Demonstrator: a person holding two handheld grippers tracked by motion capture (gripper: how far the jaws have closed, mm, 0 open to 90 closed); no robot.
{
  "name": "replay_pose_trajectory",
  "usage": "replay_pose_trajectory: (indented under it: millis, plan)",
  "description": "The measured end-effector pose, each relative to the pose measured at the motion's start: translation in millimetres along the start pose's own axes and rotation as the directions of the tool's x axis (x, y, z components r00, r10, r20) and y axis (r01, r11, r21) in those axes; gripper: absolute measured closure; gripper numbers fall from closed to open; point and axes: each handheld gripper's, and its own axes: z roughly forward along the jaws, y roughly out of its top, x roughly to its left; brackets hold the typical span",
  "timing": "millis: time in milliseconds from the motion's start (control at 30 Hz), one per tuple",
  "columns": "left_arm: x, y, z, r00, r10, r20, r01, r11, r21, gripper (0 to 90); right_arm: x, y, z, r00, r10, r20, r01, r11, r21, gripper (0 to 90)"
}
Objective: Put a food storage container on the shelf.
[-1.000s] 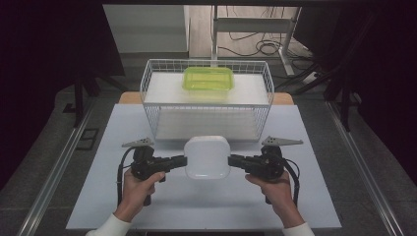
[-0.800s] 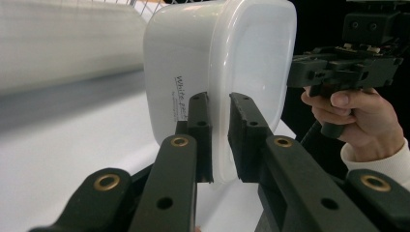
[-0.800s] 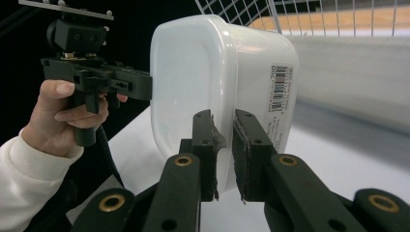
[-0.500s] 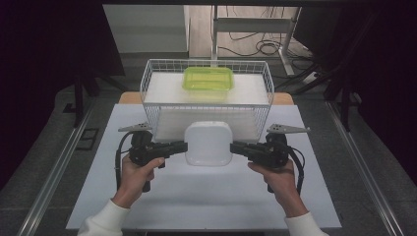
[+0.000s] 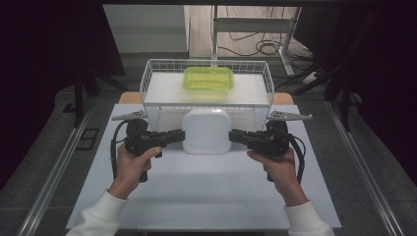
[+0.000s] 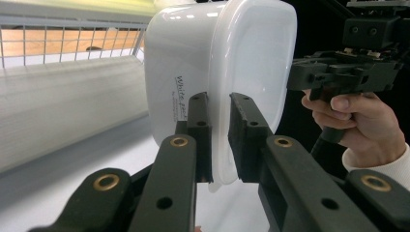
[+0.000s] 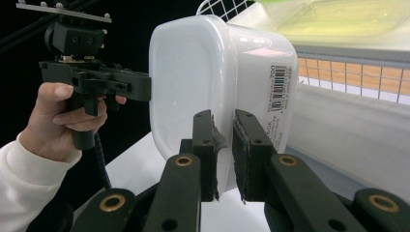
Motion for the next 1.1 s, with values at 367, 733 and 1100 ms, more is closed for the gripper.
replay_pose_trajectory:
  millis: [367, 733, 1100]
  plan:
    - [-3.3, 20.0, -1.4, 0.9995, 0.029, -0.013, -0.029, 0.9995, -0.009, 80.1, -0.9, 17.2, -0.7, 0.9999, -0.012, 0.003, 0.012, 1.0, -0.021, 79.5]
    - [-2.3, 36.3, -3.2, 0.9992, 0.037, -0.014, -0.037, 0.9992, -0.016, 80.1, -2.7, 32.3, 0.5, 0.9998, -0.021, -0.003, 0.021, 0.999, -0.031, 79.5]
    - [-2.4, 65.5, -1.3, 0.9975, 0.066, -0.025, -0.067, 0.9978, -0.008, 80.1, -9.4, 52.5, 1.6, 0.9999, -0.011, -0.005, 0.011, 0.998, -0.057, 79.6]
